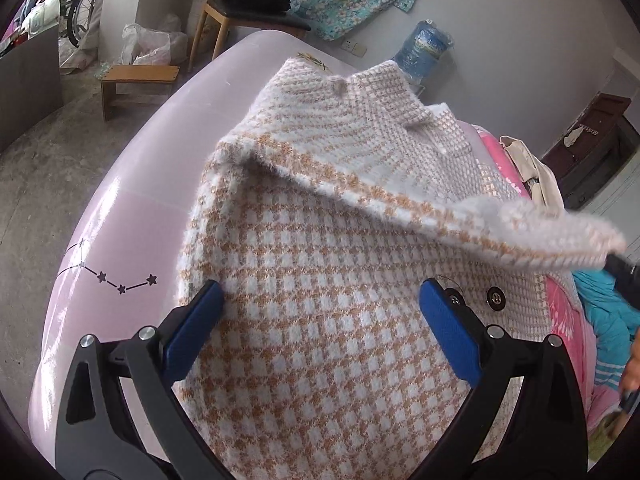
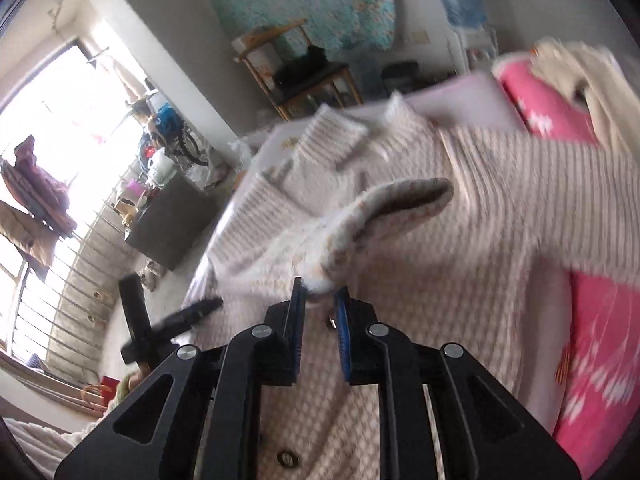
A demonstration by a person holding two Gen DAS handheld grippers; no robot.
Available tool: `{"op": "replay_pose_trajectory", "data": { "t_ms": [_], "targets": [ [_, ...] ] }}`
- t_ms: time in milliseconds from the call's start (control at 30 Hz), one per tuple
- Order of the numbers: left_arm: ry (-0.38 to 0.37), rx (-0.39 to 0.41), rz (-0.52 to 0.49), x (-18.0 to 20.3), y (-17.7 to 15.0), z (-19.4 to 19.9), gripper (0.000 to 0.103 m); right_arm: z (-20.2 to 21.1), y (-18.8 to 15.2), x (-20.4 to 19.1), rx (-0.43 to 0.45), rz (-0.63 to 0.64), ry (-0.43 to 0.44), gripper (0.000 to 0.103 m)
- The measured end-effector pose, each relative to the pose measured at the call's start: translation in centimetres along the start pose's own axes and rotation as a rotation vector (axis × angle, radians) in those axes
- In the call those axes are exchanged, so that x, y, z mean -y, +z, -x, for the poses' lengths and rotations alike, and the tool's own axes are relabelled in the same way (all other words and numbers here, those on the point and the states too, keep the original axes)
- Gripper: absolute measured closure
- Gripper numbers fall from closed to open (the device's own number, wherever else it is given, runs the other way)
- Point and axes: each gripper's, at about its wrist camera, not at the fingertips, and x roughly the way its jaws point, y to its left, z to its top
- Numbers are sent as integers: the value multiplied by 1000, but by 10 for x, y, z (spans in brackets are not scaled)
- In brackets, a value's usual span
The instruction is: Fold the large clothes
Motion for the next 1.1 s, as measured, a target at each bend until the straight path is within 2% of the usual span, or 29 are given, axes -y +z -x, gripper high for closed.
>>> {"op": "replay_pose_trajectory", "data": {
  "t_ms": [67,100,167,233,367,533,600,667,733,800,867,967,1100],
  "targets": [
    [12,-5,-11,1,0,-2,8,-14,-30,40,-80,-138,-9,70],
    [24,-12,-25,3,0,-3,8,-21,-43,54,-104,-205,-10,70],
    [49,-28,-46,5,1,-5,8,-27,-60,80,-118,-318,27,69],
    [64,-34,-50,6,1,-7,8,-28,-68,97,-98,-404,85,62],
    [87,-32,-46,8,1,-8,8,-40,-64,107,-99,-448,100,60],
    [128,-25,-83,15,-1,-12,8,-67,-56,111,-167,-491,104,60],
    [134,-26,-92,15,-1,-12,8,-71,-58,105,-189,-490,112,60],
    [132,-26,-91,16,-1,-12,8,-72,-59,98,-185,-466,79,60],
    [128,-26,-92,16,-1,-12,8,-73,-58,94,-186,-457,48,66],
    [130,-28,-106,17,-1,-12,8,-75,-57,91,-196,-443,9,91],
    [144,-15,-130,18,-2,-9,8,-73,-53,81,-202,-415,-6,94],
    [167,24,-162,18,-1,2,10,-65,-27,48,-168,-304,-49,95],
    [178,45,-186,13,4,15,27,-52,40,-10,-94,-152,-3,95]
  ]
}}
